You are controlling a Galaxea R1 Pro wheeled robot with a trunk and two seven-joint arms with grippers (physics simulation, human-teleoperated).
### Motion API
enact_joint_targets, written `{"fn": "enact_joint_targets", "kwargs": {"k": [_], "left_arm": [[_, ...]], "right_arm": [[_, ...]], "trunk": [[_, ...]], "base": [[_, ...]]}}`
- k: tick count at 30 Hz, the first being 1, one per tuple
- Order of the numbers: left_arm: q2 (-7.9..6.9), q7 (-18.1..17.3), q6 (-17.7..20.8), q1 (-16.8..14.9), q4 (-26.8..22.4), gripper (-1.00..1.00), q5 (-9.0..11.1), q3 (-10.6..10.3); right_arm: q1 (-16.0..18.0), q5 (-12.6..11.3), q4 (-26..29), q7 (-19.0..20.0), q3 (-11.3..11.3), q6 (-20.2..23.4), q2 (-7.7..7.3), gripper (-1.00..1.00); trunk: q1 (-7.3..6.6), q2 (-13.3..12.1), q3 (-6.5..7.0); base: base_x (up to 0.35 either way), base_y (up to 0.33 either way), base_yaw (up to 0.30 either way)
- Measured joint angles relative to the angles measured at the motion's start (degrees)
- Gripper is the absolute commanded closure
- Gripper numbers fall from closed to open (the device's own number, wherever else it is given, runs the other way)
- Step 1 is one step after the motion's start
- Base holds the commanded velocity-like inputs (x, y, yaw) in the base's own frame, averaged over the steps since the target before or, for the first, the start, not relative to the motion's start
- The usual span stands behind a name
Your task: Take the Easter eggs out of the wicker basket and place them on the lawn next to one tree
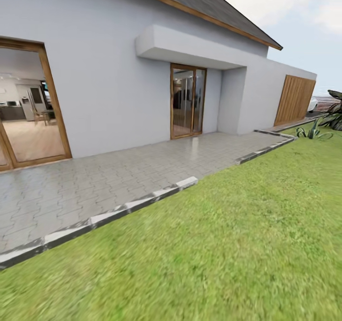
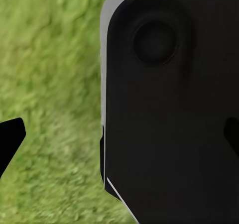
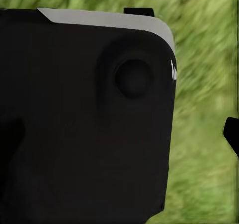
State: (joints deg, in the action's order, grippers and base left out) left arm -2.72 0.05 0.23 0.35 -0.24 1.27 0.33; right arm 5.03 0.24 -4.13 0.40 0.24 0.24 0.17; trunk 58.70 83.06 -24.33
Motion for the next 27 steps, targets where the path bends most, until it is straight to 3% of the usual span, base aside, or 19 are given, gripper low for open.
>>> {"fn": "enact_joint_targets", "kwargs": {"k": [9, 23, 27], "left_arm": [[0.0, 0.0, 0.0, 0.0, 0.0, -1.0, 0.0, 0.0], [0.0, 0.0, 0.0, 0.0, 0.0, -1.0, 0.0, -0.1], [0.0, 0.0, 0.0, 0.0, 0.0, -1.0, 0.0, -0.1]], "right_arm": [[0.0, 0.0, 0.0, 0.0, 0.0, 0.0, 0.0, -1.0], [0.0, -0.1, 0.0, 0.0, 0.0, 0.0, 0.0, -1.0], [0.0, -0.1, 0.0, 0.0, 0.0, 0.0, 0.0, -1.0]], "trunk": [[0.0, 0.0, 0.0], [0.0, 0.0, 0.0], [0.0, 0.0, 0.0]], "base": [[0.294, -0.121, -0.005], [0.301, -0.106, -0.271], [0.305, -0.097, -0.085]]}}
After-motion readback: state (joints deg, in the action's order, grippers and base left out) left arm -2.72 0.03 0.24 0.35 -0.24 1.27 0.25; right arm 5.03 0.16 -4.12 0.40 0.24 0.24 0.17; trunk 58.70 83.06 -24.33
